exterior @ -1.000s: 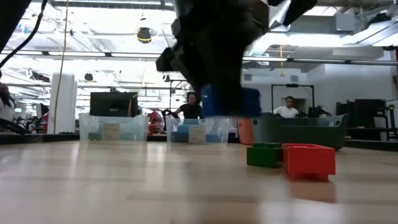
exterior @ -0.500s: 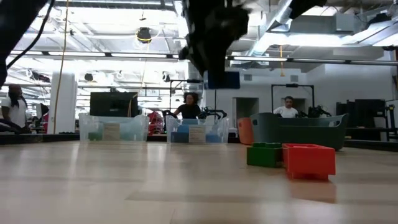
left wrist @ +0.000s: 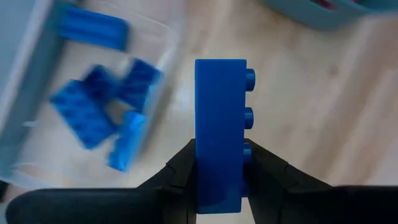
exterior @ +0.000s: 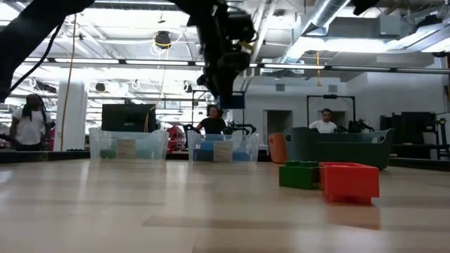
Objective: Sort blocks
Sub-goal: Put the blue game piece into the right transparent bin, then put the green game piece into the left transparent bin
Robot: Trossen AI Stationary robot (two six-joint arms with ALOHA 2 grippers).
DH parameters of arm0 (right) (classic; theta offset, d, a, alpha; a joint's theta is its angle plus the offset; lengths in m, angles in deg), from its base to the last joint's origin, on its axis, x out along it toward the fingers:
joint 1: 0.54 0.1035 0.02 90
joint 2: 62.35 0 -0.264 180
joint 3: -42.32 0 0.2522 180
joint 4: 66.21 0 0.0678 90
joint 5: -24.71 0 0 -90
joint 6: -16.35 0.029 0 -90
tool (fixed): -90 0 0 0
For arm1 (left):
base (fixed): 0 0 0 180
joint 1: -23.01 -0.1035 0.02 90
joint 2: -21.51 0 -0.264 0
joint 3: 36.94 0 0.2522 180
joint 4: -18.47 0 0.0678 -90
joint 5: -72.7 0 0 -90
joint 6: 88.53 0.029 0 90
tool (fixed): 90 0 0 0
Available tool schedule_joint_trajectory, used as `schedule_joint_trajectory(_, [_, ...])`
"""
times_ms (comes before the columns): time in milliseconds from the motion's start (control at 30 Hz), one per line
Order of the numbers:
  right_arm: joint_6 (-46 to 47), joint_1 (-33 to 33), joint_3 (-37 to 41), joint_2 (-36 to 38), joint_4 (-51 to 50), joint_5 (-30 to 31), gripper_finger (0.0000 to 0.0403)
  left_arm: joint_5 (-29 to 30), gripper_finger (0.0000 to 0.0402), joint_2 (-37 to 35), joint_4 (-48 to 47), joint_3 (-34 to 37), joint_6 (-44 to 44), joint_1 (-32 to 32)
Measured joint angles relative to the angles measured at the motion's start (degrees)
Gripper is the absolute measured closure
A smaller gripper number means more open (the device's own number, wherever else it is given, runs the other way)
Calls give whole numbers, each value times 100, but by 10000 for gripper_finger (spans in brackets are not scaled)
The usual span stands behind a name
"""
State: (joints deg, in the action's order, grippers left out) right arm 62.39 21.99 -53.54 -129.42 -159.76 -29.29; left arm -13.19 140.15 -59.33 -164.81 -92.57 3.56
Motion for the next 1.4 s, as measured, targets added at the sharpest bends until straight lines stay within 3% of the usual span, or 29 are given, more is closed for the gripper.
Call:
schedule_joint_trajectory(500, [214,-563,2,-864,675,167,227,-43,305,263,704,-7,853,-1443])
schedule_joint_trajectory(733, [194,-663,4,-984,1085,157,227,-226,243,474,353,0,1091,-1730])
schedule_joint_trajectory(933, [75,-700,4,-976,1071,111,227,-286,193,506,205,0,1115,-1735])
schedule_joint_trajectory(1200, [-1267,-740,4,-974,1329,-610,227,-379,196,-99,414,0,1682,-1320])
schedule_joint_trajectory(1300, [-1602,-822,4,-974,1452,-1137,227,-370,197,-409,537,0,1696,-1033])
schedule_joint_trajectory(1400, [-1876,-847,195,-955,2032,-1481,227,-286,198,-736,567,0,1561,-703])
